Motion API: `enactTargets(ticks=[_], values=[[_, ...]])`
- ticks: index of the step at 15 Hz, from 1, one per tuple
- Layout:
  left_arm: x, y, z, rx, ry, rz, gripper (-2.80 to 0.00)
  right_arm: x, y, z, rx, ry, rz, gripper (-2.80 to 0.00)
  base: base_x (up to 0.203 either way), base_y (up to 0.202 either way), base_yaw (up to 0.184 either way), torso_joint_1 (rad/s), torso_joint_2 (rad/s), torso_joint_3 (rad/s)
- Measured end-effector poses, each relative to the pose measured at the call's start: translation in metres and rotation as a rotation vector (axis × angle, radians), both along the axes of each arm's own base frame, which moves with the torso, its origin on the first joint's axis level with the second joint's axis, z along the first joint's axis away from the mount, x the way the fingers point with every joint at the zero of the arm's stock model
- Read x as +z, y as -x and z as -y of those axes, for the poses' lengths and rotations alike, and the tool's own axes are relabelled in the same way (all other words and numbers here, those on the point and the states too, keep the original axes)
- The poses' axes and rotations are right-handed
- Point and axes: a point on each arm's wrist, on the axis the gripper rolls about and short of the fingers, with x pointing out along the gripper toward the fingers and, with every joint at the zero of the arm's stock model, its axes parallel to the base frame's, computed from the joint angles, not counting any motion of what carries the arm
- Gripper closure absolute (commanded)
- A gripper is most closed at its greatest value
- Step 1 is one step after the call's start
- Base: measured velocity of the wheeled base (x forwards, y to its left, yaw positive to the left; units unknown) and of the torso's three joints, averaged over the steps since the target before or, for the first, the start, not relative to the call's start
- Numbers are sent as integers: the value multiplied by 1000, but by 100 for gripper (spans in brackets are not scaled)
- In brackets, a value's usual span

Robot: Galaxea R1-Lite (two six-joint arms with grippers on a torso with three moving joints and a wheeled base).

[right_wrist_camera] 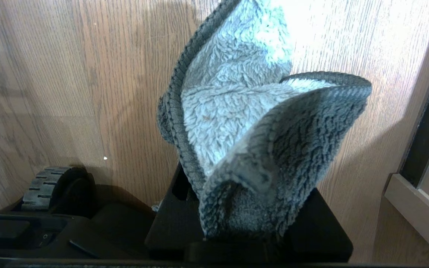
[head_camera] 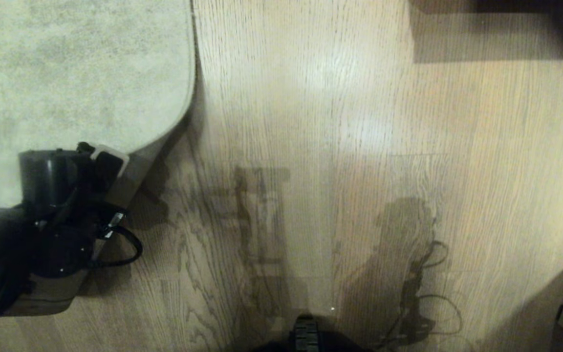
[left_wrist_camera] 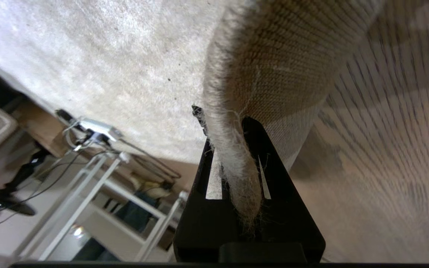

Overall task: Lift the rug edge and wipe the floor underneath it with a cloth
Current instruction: Lift up the carpet

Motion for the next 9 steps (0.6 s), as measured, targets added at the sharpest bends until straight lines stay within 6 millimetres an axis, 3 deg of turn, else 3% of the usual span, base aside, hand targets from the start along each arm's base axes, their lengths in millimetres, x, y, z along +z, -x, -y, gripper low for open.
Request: enactTargets(ticks=[9], values=[[20,-4,-25,-99,71,112,0,0,0,0,0,1,0,0,0,0,0,0,0,0]])
